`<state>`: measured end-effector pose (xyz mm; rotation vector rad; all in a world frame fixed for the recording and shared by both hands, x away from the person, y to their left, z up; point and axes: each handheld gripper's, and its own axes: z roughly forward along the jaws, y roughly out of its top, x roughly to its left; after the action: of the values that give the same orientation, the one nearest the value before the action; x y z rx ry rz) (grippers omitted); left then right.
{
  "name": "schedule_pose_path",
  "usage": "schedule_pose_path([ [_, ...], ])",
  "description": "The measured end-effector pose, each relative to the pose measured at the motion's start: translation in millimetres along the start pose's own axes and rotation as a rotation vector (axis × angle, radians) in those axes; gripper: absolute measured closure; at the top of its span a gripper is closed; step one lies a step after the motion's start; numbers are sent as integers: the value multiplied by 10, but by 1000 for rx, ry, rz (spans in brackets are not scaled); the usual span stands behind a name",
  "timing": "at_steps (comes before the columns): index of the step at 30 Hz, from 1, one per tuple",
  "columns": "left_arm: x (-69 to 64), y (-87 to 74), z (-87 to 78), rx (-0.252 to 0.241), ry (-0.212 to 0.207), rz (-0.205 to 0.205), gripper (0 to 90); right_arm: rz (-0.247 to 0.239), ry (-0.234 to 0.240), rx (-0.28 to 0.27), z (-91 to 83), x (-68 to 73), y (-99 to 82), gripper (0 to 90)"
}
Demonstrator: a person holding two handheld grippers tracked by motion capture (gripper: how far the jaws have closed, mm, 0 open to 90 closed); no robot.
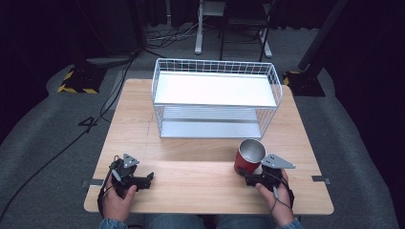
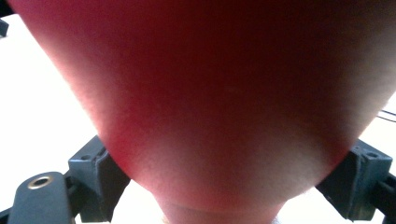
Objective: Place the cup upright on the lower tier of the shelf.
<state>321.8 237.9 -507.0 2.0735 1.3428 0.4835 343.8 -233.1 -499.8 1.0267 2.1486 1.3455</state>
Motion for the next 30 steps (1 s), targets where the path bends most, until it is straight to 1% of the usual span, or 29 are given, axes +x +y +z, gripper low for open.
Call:
schedule_pose_path([
  [3, 0, 0, 0, 0, 0, 0, 1, -17, -6, 14, 13, 7, 5, 146],
  [4, 0, 0, 0, 0, 0, 0, 1, -40, -16, 31, 24, 15, 8, 156],
  [7, 0, 0, 0, 0, 0, 0, 1, -61, -29, 50, 35, 28, 11, 159],
  [8, 0, 0, 0, 0, 0, 0, 1, -61, -29, 50, 35, 28, 11, 159],
  [13, 0, 0, 0, 0, 0, 0, 1, -71, -37, 43, 28, 36, 8, 167],
  [19, 0, 0, 0, 0, 0, 0, 1, -77, -23, 40, 26, 38, 8, 170],
  [22, 0, 0, 0, 0, 0, 0, 1, -81, -26, 39, 25, 44, 7, 170],
  [25, 0, 0, 0, 0, 0, 0, 1, -100, -24, 33, 22, 56, 6, 171],
  [27, 0, 0, 0, 0, 0, 0, 1, -108, -27, 10, 20, 61, 7, 172],
  [28, 0, 0, 0, 0, 0, 0, 1, -108, -27, 10, 20, 61, 7, 172],
  [30, 0, 0, 0, 0, 0, 0, 1, -103, -22, -7, 18, 58, 13, 172],
])
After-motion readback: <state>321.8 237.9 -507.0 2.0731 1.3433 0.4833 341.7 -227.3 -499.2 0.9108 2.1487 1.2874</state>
